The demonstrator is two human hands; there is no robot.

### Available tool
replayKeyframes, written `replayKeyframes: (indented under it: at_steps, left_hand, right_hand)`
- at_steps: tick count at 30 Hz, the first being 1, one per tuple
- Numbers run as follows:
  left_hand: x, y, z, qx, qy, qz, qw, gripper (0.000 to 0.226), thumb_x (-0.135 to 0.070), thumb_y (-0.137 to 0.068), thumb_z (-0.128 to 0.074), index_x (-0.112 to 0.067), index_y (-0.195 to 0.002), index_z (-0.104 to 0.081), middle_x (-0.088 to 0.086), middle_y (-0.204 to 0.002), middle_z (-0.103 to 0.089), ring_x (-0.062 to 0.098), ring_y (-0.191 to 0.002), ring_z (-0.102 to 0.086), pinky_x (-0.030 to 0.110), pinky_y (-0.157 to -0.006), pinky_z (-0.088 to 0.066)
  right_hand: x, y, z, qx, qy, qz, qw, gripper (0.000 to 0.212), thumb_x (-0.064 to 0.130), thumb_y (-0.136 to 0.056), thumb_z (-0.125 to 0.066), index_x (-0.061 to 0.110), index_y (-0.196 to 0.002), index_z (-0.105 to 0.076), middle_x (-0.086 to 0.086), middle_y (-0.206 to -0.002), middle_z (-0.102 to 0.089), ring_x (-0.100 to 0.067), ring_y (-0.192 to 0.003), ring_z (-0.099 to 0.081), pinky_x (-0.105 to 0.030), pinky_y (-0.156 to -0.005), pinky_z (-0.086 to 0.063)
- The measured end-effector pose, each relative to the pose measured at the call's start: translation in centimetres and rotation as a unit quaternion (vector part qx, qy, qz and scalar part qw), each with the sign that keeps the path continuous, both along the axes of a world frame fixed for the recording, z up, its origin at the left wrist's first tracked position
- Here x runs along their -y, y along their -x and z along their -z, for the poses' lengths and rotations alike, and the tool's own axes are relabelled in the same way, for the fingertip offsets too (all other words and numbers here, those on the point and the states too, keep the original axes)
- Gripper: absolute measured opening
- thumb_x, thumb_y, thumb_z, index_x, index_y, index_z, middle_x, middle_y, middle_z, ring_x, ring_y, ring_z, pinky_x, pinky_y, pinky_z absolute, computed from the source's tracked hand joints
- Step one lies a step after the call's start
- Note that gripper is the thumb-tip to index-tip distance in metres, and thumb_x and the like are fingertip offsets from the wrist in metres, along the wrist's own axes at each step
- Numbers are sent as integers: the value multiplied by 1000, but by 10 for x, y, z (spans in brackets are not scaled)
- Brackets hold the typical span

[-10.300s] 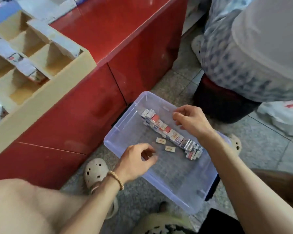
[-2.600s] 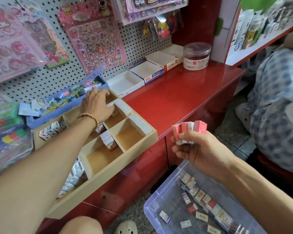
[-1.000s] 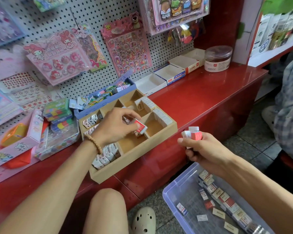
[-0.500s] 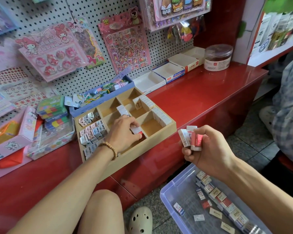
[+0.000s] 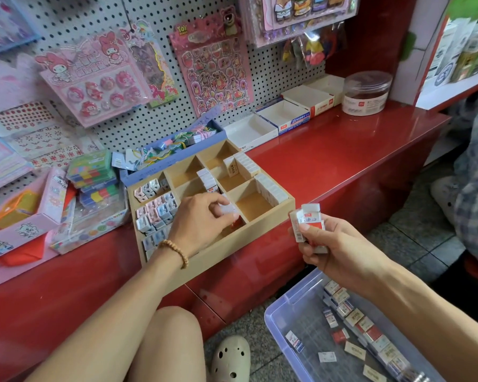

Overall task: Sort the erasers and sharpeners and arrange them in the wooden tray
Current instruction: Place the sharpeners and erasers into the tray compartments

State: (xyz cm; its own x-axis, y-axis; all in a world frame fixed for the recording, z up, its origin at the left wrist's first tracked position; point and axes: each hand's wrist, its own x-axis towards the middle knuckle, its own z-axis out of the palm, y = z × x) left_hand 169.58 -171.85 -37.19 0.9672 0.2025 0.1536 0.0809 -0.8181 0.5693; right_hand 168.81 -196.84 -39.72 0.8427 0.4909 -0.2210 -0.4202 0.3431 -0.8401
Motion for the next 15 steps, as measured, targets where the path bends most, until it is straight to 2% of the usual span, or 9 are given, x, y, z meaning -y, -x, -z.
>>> replayKeyframes:
  at_steps: [3,5,8,11,13,15]
  left_hand:
    - [15,4,-13,39,56,34,997,10,-30,-86,-72,-20,-85,-74,-8,-69,-66,4,-57,-62,23,-60,-50]
    - [33,9,-23,-3,131,94,987,10,-29,-89,-70,-19,-87,-74,-7,-75,-70,10,-63,-69,22,-58,-51]
    - [59,12,-26,-63,173,162,969,12,-27,-86,-73,-20,-96,-75,-3,-82,-72,18,-67,-71,22,-56,-52]
    - [69,10,-24,-89,195,183,959,20,-16,-84,-77,-18,-103,-73,2,-82,-69,14,-61,-64,24,-57,-55]
    - [68,7,-25,-104,216,193,951,24,-8,-84,-75,-16,-106,-72,3,-83,-67,14,-65,-66,25,-62,-57]
    - [64,2,-27,-109,230,184,949,23,-3,-85,-72,-14,-105,-73,7,-88,-66,18,-73,-68,26,-67,-59]
  right_hand:
    - [-4,1,1,22,35,1,999,16,8,-89,-63,-1,-102,-61,-6,-74,-58,-11,-53,-45,-20,-48,-36]
    - [-6,1,2,32,54,1,998,14,6,-93,-62,-1,-105,-61,-10,-78,-57,-12,-55,-45,-20,-49,-37]
    - [-9,1,1,48,60,-2,997,13,5,-93,-63,1,-104,-60,-11,-75,-53,-12,-53,-45,-21,-48,-37]
    - [-9,1,-1,57,57,2,997,25,7,-91,-66,0,-113,-57,-13,-76,-53,-13,-54,-46,-22,-49,-37]
    - [-10,0,-2,49,54,21,997,34,5,-90,-67,0,-120,-52,-14,-78,-56,-14,-54,-48,-24,-50,-37]
    - [-7,-1,-4,30,43,43,998,36,4,-87,-69,1,-117,-50,-12,-77,-61,-15,-54,-52,-26,-51,-38]
